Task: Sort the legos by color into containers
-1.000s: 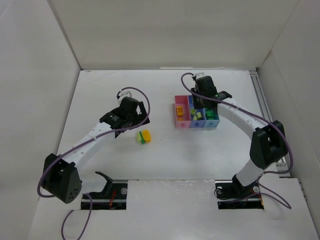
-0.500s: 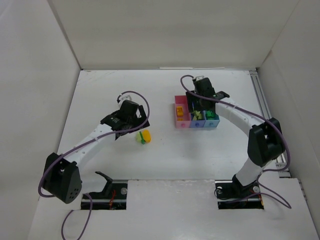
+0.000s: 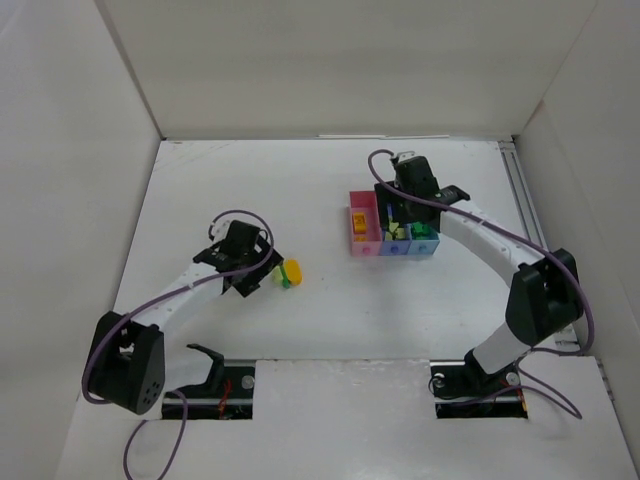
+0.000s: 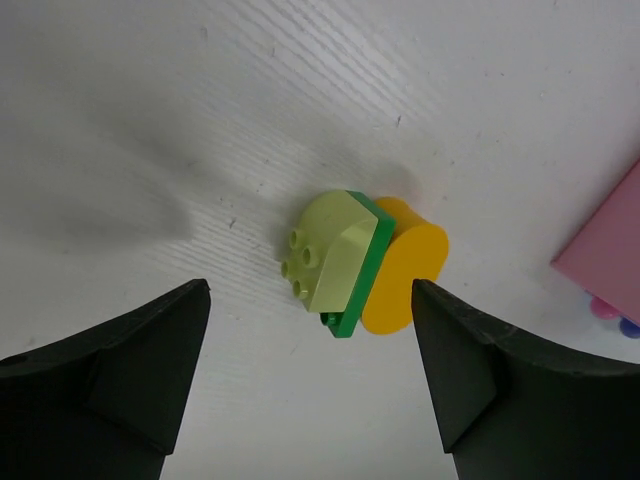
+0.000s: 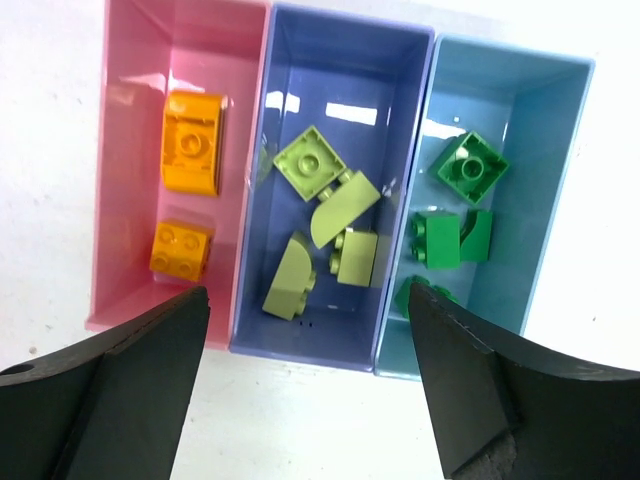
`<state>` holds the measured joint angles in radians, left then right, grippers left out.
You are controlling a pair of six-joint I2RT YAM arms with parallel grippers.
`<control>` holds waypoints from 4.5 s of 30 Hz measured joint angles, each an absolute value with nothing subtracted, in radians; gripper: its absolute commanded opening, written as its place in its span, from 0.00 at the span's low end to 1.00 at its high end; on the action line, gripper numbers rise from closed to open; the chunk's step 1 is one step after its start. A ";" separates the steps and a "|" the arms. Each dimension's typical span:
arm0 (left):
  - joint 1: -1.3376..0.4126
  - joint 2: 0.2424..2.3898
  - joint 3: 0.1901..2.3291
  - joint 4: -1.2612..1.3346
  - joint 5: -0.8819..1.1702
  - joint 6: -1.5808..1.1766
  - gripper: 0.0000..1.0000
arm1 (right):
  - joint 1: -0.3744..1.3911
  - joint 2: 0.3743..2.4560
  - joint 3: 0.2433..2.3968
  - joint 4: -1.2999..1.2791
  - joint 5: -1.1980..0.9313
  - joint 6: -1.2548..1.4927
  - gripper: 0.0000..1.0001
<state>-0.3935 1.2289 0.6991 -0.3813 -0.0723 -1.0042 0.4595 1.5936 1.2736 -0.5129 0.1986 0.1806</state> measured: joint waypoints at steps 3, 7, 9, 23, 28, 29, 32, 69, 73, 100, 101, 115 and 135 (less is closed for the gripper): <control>-0.393 1.182 0.612 -0.295 -0.028 -1.066 0.78 | 0.459 1.590 1.257 -0.524 0.194 0.181 0.86; -0.393 1.166 0.594 -0.267 -0.008 -1.129 0.80 | 0.459 1.582 1.238 -0.533 0.194 0.182 0.86; -0.393 1.166 0.596 -0.271 -0.009 -1.184 0.82 | 0.459 1.577 1.233 -0.538 0.193 0.183 0.86; -0.393 1.212 0.659 -0.355 -0.035 -1.582 0.68 | 0.459 1.552 1.229 -0.546 0.172 0.189 0.86; -0.390 1.269 0.684 -0.370 -0.011 -1.651 0.68 | 0.459 1.543 1.227 -0.551 0.171 0.190 0.87; -0.388 1.280 0.684 -0.376 -0.002 -1.661 0.68 | 0.459 1.543 1.227 -0.551 0.171 0.190 0.87; -0.381 1.303 0.684 -0.403 0.018 -1.693 0.68 | 0.459 1.543 1.227 -0.557 0.164 0.189 0.87; -0.418 1.442 0.757 -0.382 -0.040 -1.802 0.78 | 0.456 1.499 1.178 -0.564 0.059 0.175 0.87; -0.432 1.392 0.757 -0.408 -0.086 -1.804 0.78 | 0.456 1.499 1.178 -0.564 0.051 0.175 0.87; -0.434 1.555 0.882 -0.420 -0.101 -1.791 0.74 | 0.456 1.498 1.177 -0.561 0.076 0.175 0.87; -0.432 1.565 0.894 -0.422 -0.098 -1.786 0.73 | 0.456 1.498 1.176 -0.561 0.078 0.175 0.87; -0.410 1.610 0.927 -0.468 -0.056 -1.762 0.70 | 0.456 1.484 1.166 -0.557 0.079 0.175 0.87; -0.405 1.658 0.960 -0.442 0.018 -1.694 0.45 | 0.456 1.484 1.161 -0.554 0.078 0.175 0.87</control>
